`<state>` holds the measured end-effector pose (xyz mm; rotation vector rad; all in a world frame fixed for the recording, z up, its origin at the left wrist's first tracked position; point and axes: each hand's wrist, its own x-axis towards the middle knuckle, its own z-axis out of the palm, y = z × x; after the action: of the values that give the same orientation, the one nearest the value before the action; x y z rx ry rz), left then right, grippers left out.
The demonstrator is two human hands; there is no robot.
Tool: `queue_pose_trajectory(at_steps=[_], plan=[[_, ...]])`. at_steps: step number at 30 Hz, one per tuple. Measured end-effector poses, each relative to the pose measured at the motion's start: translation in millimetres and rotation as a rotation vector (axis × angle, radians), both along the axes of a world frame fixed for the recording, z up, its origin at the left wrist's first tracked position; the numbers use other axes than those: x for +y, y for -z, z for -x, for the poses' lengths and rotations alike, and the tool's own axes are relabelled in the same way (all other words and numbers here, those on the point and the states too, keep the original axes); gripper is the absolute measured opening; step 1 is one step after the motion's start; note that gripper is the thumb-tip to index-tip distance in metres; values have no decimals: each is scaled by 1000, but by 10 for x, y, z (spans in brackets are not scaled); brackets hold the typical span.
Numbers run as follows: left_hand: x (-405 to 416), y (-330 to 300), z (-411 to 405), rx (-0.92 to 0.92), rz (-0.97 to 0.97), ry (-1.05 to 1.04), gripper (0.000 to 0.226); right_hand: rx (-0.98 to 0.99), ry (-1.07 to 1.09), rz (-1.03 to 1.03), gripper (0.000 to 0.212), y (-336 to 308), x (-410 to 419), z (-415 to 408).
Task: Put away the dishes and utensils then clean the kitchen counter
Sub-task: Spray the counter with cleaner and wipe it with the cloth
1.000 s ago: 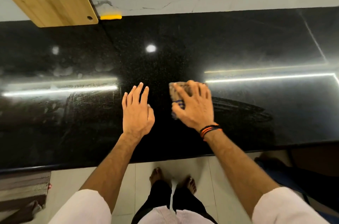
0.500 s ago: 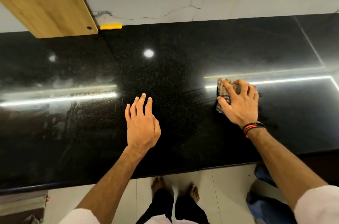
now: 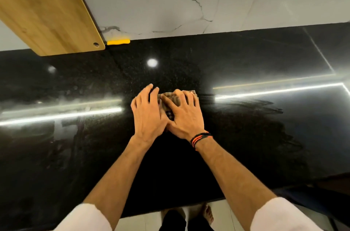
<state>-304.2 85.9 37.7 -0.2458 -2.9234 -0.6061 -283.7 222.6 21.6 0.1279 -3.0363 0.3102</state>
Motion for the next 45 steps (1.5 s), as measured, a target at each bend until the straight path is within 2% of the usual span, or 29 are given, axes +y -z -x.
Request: queue_pose_trajectory(at_steps=[5,10,13,19,27,30,34,42,45], plan=[[-8,205,640,-111,165,-22,68,37,78,-21,63,-10,558,132],[-32,263,639,-98,200,-23,71,12,306,-86,64,-36,1704,27],[-14,237,641,-95,216,-34,72,5,402,-90,69,-58,2055,1],[10,215,644,-109,234,-41,71,21,419,-114,67,-16,1909,149],[16,209,666,-116,229,-48,72,40,137,-63,64,-12,457,787],[-1,224,686,-107,235,-45,71,3,77,-43,64,-3,280,931],[-17,246,667,-99,226,-47,71,38,33,-47,64,23,572,1028],[1,225,656,-129,228,-51,70,57,310,-49,65,-13,2027,1193],[2,222,659,-141,235,-50,71,21,369,-68,67,-22,2220,1233]])
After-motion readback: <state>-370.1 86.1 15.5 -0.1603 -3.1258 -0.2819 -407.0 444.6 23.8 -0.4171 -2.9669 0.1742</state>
